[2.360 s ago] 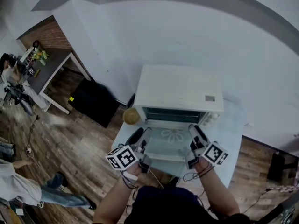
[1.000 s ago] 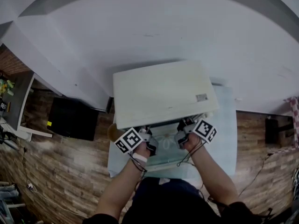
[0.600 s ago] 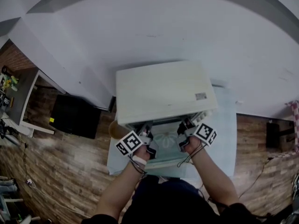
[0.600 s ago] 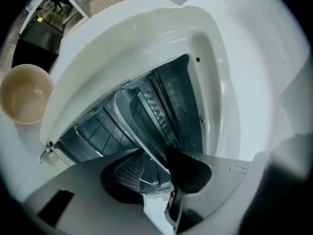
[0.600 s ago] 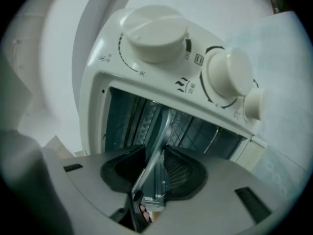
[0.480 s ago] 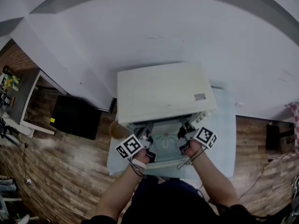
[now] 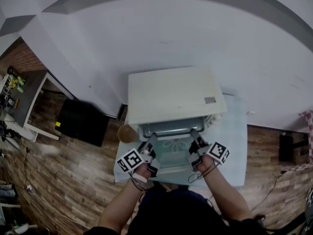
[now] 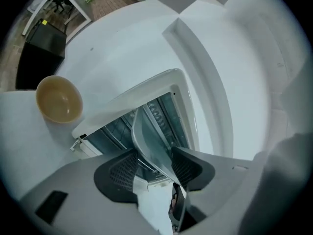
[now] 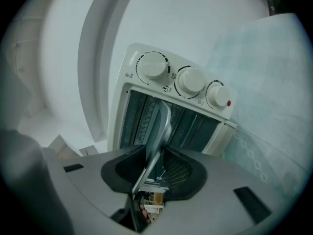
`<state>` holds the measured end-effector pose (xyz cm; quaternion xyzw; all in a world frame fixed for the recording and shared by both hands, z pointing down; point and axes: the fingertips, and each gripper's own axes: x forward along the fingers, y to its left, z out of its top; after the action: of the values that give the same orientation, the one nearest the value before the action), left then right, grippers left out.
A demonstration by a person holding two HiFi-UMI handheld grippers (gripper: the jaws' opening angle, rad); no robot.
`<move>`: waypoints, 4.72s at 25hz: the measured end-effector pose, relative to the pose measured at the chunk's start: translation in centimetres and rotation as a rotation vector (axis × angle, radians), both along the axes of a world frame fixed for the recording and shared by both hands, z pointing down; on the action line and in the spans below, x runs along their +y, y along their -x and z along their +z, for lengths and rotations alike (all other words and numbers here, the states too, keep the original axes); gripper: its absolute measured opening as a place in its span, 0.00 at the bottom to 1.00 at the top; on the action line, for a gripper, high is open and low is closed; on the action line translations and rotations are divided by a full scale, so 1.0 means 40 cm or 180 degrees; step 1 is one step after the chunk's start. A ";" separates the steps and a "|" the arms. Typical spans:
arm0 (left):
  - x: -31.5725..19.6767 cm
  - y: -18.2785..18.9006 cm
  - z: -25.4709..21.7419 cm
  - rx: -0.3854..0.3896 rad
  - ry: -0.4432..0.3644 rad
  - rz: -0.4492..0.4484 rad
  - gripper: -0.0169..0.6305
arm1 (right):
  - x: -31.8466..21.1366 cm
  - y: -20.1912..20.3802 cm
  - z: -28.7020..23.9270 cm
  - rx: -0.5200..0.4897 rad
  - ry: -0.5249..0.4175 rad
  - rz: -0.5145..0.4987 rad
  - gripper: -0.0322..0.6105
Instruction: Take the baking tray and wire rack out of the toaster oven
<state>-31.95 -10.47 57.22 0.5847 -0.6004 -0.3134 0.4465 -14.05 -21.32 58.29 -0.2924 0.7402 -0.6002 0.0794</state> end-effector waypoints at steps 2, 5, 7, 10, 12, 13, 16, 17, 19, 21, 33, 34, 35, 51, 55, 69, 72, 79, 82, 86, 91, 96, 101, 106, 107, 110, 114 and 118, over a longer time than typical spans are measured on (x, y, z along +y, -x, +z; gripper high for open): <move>0.017 -0.001 0.006 0.0035 0.0023 -0.0017 0.34 | 0.018 -0.012 0.001 0.0006 0.0023 0.0003 0.23; 0.044 0.015 0.012 0.0033 0.0034 -0.0056 0.35 | 0.046 -0.035 0.008 0.0035 0.0069 -0.0008 0.22; 0.054 0.022 0.013 -0.0035 0.0042 0.0009 0.35 | 0.064 -0.050 0.011 0.0048 0.0087 -0.0011 0.22; 0.069 0.015 0.009 -0.0269 0.0092 0.0210 0.26 | 0.090 -0.066 0.011 0.0031 0.0078 -0.0025 0.22; 0.090 0.002 0.017 -0.0358 0.0176 0.0286 0.19 | 0.108 -0.076 0.008 0.0015 0.0084 -0.0036 0.22; 0.101 -0.007 0.018 -0.0376 0.0195 0.0311 0.19 | 0.117 -0.082 0.006 0.0018 0.0090 -0.0045 0.22; 0.127 -0.027 0.010 -0.0439 0.0194 0.0357 0.19 | 0.140 -0.100 -0.001 0.0031 0.0079 -0.0076 0.22; 0.134 -0.032 0.007 -0.0441 0.0193 0.0363 0.19 | 0.148 -0.105 -0.003 0.0033 0.0077 -0.0082 0.22; 0.149 -0.042 0.005 -0.0439 0.0202 0.0391 0.19 | 0.163 -0.116 -0.005 0.0033 0.0082 -0.0077 0.22; 0.163 -0.053 0.004 -0.0431 0.0211 0.0434 0.19 | 0.177 -0.127 -0.006 0.0019 0.0083 -0.0063 0.22; 0.221 -0.090 -0.004 -0.0287 0.0186 0.0708 0.18 | 0.210 -0.142 -0.072 0.0021 -0.0844 -0.0368 0.22; 0.226 -0.092 0.001 -0.0276 0.0201 0.0747 0.18 | 0.221 -0.148 -0.067 0.0052 -0.0768 -0.0333 0.22; 0.233 -0.091 0.008 -0.0279 0.0222 0.0789 0.18 | 0.232 -0.153 -0.062 0.0085 -0.0703 -0.0296 0.22; 0.262 -0.173 0.073 -0.0402 0.0428 0.2037 0.16 | 0.366 -0.263 -0.010 0.0101 -0.0440 0.0353 0.22; 0.242 -0.230 0.085 -0.0557 0.0476 0.2295 0.16 | 0.370 -0.327 0.006 0.0138 -0.0402 0.0486 0.22; 0.109 -0.622 0.062 -0.0761 0.0408 0.2706 0.17 | 0.287 -0.734 -0.024 0.0178 -0.0522 0.0831 0.22; 0.070 -0.724 0.069 -0.0763 0.0403 0.2778 0.17 | 0.254 -0.838 -0.023 0.0198 -0.0569 0.0898 0.22; 0.020 -0.930 0.140 -0.0712 0.0600 0.2951 0.18 | 0.171 -1.033 0.001 0.0299 -0.0652 0.0797 0.22; 0.009 -1.005 0.166 -0.0631 0.0719 0.2935 0.18 | 0.141 -1.103 0.032 0.0323 -0.0674 0.0688 0.22; -0.008 -1.085 0.202 -0.0662 0.0870 0.2932 0.18 | 0.132 -1.198 0.126 0.0408 -0.0252 0.0724 0.22; -0.024 -1.139 0.243 -0.0668 0.1004 0.2937 0.18 | 0.119 -1.265 0.210 0.0469 0.0195 0.0782 0.22; -0.030 -1.151 0.286 -0.0695 0.1170 0.2874 0.18 | 0.100 -1.280 0.282 0.0506 0.0386 0.0673 0.23; -0.020 -1.146 0.336 -0.0686 0.1396 0.2813 0.18 | 0.093 -1.263 0.339 0.0444 0.0540 0.0589 0.23; -0.002 -1.151 0.368 -0.0483 0.1597 0.2784 0.19 | 0.075 -1.254 0.367 0.0477 0.0571 0.0585 0.23; 0.003 -1.154 0.371 -0.0443 0.1621 0.2795 0.21 | 0.073 -1.250 0.367 0.0469 0.0571 0.0591 0.23; 0.019 -1.164 0.374 -0.0346 0.1675 0.2844 0.31 | 0.071 -1.237 0.364 0.0439 0.0618 0.0614 0.22; 0.049 -1.168 0.369 -0.0274 0.1793 0.2909 0.40 | 0.077 -1.229 0.378 0.0445 0.0723 0.0675 0.21; 0.075 -1.151 0.351 -0.0165 0.1819 0.2911 0.44 | 0.085 -1.222 0.391 0.0548 0.0765 0.0700 0.21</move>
<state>14.11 -7.49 71.26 0.6492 -0.3568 0.1033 0.6637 34.84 -17.93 73.94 -0.4292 0.6309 -0.6448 0.0453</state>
